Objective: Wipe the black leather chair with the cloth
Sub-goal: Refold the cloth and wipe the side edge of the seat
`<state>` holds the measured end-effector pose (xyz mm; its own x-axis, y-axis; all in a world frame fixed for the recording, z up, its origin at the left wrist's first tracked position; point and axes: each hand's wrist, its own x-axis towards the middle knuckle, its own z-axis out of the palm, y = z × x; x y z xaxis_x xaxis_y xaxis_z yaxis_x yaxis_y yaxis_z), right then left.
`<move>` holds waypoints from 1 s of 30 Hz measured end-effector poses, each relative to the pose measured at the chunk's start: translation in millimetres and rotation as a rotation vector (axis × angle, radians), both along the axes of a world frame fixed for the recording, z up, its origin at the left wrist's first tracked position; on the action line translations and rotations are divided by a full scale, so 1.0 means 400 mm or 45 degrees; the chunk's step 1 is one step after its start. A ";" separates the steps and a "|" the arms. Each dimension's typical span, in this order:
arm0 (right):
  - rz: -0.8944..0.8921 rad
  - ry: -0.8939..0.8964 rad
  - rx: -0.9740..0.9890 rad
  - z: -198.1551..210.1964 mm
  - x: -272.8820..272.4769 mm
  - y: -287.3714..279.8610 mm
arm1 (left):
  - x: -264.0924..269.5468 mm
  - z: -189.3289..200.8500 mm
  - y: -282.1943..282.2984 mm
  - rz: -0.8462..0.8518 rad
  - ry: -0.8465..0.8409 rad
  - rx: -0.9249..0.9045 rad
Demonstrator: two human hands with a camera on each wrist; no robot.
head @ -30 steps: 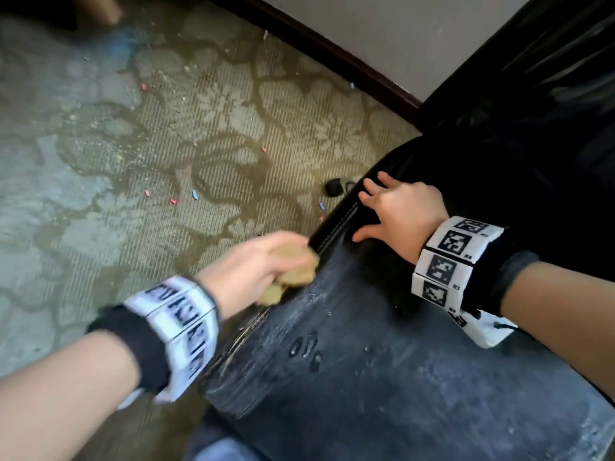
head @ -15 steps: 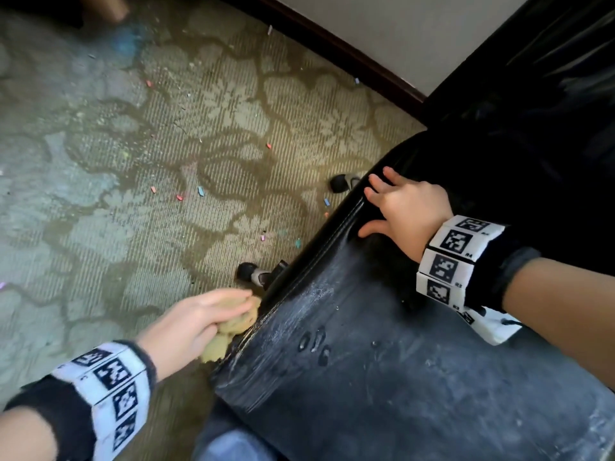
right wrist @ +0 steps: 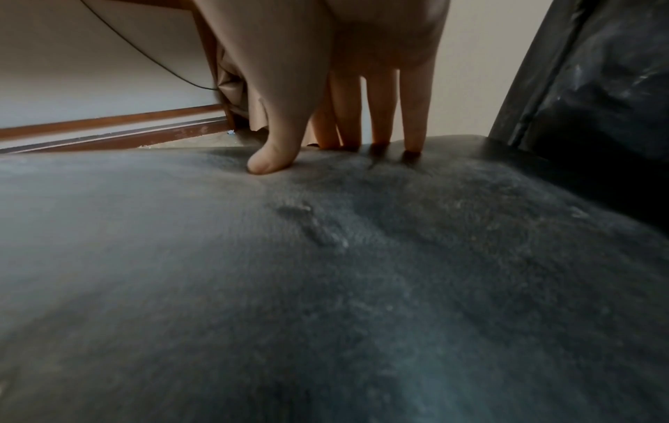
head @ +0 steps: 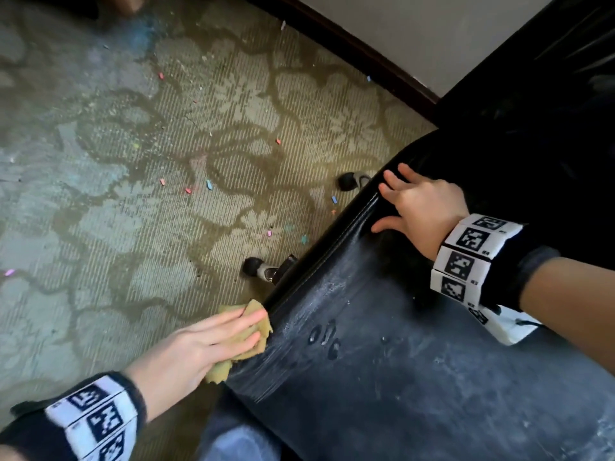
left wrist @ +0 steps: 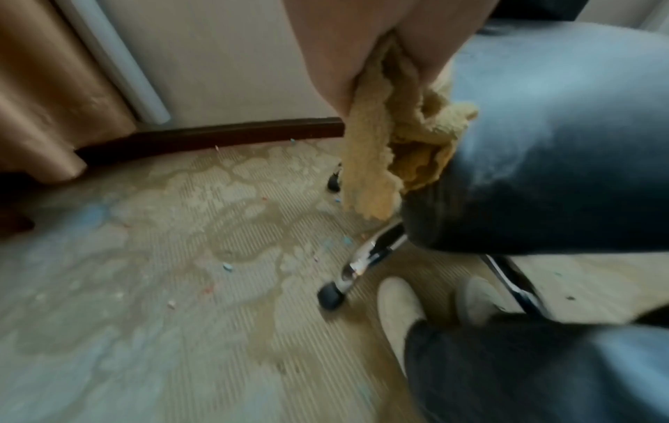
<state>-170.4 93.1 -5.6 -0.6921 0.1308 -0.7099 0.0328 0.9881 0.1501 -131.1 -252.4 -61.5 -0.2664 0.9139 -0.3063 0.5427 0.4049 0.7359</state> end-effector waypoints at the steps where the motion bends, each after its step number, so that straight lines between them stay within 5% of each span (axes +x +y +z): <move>1: -0.006 -0.003 0.000 -0.001 0.001 -0.001 | -0.018 0.000 0.012 -0.028 0.042 -0.031; 7: -0.008 -0.006 0.010 0.008 0.002 -0.007 | -0.063 -0.003 0.150 0.250 0.094 0.104; 12: 0.008 -0.005 0.011 0.014 0.004 -0.011 | 0.100 -0.029 -0.003 0.307 -0.111 0.101; 16: 0.031 -0.018 0.001 0.011 0.000 -0.006 | 0.139 -0.045 -0.165 0.071 -0.135 -0.180; 22: 0.027 0.008 -0.044 -0.001 0.008 0.002 | 0.039 0.033 -0.007 0.539 0.001 -0.004; 26: 0.035 -0.015 -0.032 0.002 0.004 0.002 | 0.101 0.005 0.100 0.326 0.054 -0.007; 30: 0.031 -0.040 -0.050 0.004 0.000 0.003 | 0.137 -0.012 -0.015 0.306 -0.111 0.008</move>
<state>-170.6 94.3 -3.8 -0.6720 0.0862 -0.7355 0.0049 0.9937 0.1120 -76.2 -258.4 -66.4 -0.4490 0.8295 -0.3322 0.3661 0.5100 0.7784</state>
